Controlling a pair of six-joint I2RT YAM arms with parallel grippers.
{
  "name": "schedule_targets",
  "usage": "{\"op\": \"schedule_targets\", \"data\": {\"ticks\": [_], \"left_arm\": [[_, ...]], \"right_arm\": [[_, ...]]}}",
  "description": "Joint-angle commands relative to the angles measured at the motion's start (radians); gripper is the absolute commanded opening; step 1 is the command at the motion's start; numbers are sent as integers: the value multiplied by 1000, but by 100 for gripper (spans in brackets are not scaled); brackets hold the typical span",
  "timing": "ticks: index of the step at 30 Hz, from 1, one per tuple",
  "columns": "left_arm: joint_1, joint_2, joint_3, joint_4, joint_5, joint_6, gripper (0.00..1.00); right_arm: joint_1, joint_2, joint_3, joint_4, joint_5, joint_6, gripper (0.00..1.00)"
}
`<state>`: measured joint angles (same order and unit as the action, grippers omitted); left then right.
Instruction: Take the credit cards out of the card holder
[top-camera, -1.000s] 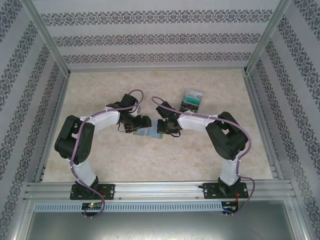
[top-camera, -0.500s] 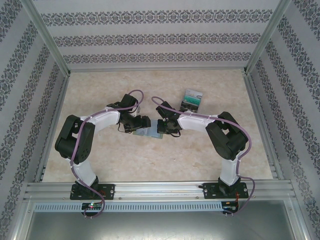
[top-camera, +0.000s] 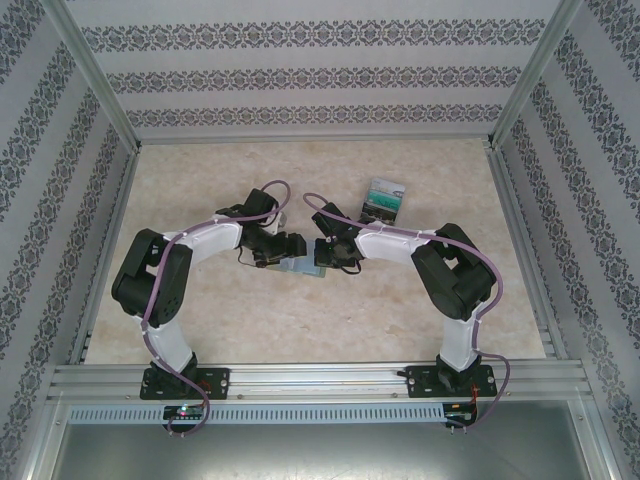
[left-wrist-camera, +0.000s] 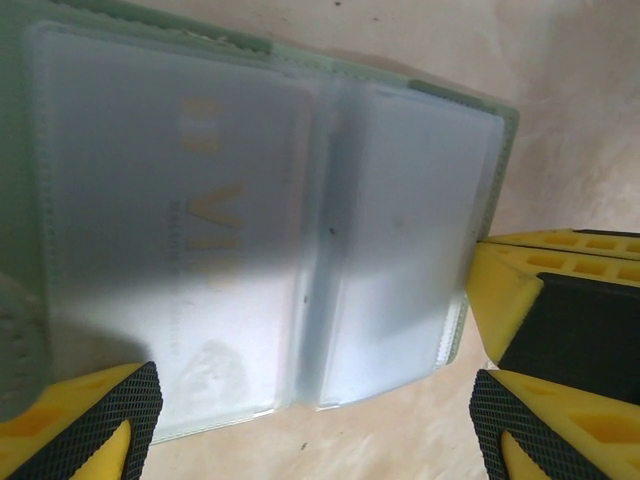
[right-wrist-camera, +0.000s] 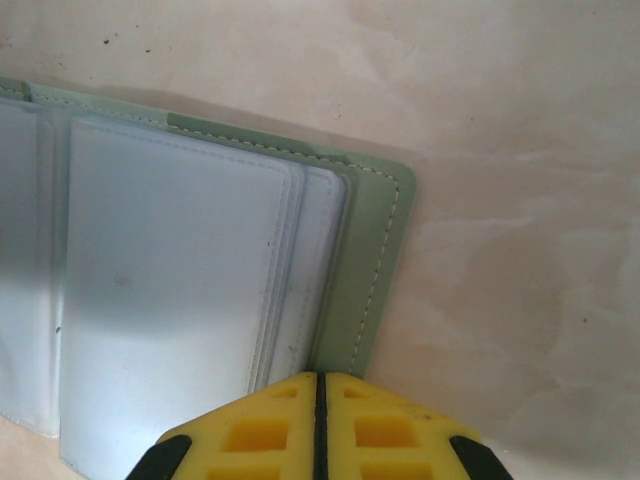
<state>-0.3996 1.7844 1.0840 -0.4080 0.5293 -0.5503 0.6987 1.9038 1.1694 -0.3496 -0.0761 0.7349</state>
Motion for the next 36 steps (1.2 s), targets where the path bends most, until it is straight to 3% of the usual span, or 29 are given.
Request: {"op": "schedule_targets", "data": {"ticks": [1,5,14,29,36], "left_arm": [[-12,12,-13,35,41,9,83],[-12,9,-16,33,37,6,83],[4,-56,-19,-19,-144,0,84],[7,-48,-41,-20,-190,-31,84],[8,-28,-37,2,-123,-22,84]], "right_arm": [[25,38,0,1,-19,17,0],[26,40,-4,2,-19,17,0],[27,37,-8,6,-15,20,0],[31,41,-10,7,-21,21,0],[31,44,-6,5,-20,21,0]]}}
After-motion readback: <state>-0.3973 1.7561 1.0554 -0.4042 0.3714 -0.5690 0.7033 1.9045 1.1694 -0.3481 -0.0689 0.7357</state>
